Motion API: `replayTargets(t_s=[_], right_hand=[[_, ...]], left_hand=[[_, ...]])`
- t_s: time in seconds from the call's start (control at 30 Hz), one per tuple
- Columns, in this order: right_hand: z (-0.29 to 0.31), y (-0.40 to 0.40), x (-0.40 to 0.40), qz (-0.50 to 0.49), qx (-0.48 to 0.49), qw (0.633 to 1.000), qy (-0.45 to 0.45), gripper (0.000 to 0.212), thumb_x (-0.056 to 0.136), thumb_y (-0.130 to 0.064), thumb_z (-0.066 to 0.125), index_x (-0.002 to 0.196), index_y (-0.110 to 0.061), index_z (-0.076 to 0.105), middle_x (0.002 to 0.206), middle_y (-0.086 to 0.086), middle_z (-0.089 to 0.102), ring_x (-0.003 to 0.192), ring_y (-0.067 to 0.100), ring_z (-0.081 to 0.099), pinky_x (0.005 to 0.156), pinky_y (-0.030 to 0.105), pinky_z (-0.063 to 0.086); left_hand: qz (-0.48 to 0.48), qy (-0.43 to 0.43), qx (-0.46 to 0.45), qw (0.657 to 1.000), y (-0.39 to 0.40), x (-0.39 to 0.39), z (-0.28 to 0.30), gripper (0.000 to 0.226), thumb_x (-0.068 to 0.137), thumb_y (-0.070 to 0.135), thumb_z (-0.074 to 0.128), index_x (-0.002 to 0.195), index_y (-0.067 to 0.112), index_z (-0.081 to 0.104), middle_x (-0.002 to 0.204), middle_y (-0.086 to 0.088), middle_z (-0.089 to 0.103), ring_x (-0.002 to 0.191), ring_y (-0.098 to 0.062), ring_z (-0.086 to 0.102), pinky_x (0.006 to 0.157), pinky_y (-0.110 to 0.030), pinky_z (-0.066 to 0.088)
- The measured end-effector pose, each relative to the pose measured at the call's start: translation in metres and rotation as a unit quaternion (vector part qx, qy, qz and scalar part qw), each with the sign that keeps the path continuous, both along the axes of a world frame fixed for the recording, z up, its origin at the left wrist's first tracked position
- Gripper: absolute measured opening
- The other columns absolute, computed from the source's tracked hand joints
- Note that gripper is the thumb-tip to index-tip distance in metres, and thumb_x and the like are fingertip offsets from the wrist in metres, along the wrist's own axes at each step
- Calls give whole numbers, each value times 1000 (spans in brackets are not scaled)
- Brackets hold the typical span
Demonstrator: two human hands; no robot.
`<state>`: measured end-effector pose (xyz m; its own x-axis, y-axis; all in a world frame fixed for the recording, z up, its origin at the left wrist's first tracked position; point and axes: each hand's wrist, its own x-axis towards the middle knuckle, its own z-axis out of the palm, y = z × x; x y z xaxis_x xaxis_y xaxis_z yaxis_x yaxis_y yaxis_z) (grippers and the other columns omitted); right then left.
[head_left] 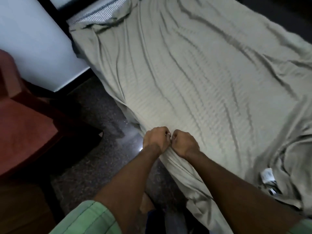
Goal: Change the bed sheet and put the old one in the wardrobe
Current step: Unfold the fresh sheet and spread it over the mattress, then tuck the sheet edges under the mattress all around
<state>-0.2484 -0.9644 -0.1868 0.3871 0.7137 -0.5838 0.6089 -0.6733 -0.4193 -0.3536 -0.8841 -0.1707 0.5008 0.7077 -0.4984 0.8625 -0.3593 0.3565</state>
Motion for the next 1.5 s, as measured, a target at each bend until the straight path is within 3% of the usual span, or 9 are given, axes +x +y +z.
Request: replayTargets(t_s=[0.33,0.6,0.87,1.07,1.23,1.3,1.37,1.43,1.5], right_hand=[[39,223,-57,-37,84,995,-28,19,97,-32,56,107,-18,66,114,8,71,110,32,64,84,35,52],[12,359,-36,-32,69,997,-31,21,98,-32,55,106,-17,67,111,8,72,108,30,66,85,35,53],[-6,518,5,7,58,998,-24,19,99,-30,51,103,-15,63,107,8,71,104,31,65,87,41,56],[9,661,29,-74,92,993,18,24,97,-35,58,108,-15,61,112,11,68,107,33,64,90,40,54],[-12,787,70,-237,123,962,50,60,92,-44,64,134,-6,47,133,17,61,125,37,58,100,40,47],[-25,831,85,-318,116,938,70,79,92,-44,68,148,-3,32,145,18,53,134,36,52,105,37,43],[-43,866,92,-370,90,922,70,78,91,-41,71,149,-6,33,146,16,52,134,34,53,106,35,44],[-50,895,88,-350,124,925,77,54,95,-30,67,140,-8,47,139,14,59,128,32,57,105,36,47],[-50,932,85,-367,238,888,143,15,98,-16,60,112,-11,62,111,9,67,101,26,65,93,38,54]], left_hand=[[28,-30,81,996,214,-62,55,21,98,27,52,110,29,70,115,-1,72,108,-27,66,87,-35,49],[-10,-3,81,997,339,-52,42,23,99,29,50,113,29,68,120,-1,70,110,-27,65,88,-34,47],[90,-3,110,990,523,-39,22,21,97,26,52,116,25,63,114,-6,71,106,-32,66,83,-38,49],[144,6,141,980,647,-27,10,48,96,27,53,141,17,38,108,-17,68,98,-39,66,78,-42,48],[151,26,106,983,748,0,-19,89,97,41,58,163,18,3,116,-18,65,106,-39,64,88,-45,49],[119,28,84,989,781,1,-39,81,95,45,60,159,19,17,112,-17,65,103,-39,65,87,-46,51],[78,12,108,991,801,-11,-58,52,92,48,61,131,18,48,101,-11,68,95,-38,67,81,-46,55],[65,-21,154,986,815,-22,-64,31,92,45,60,106,18,61,97,-10,71,93,-38,67,78,-44,55],[113,-40,176,977,839,-27,-64,23,92,31,60,109,17,63,102,-13,71,96,-40,67,79,-45,52]])
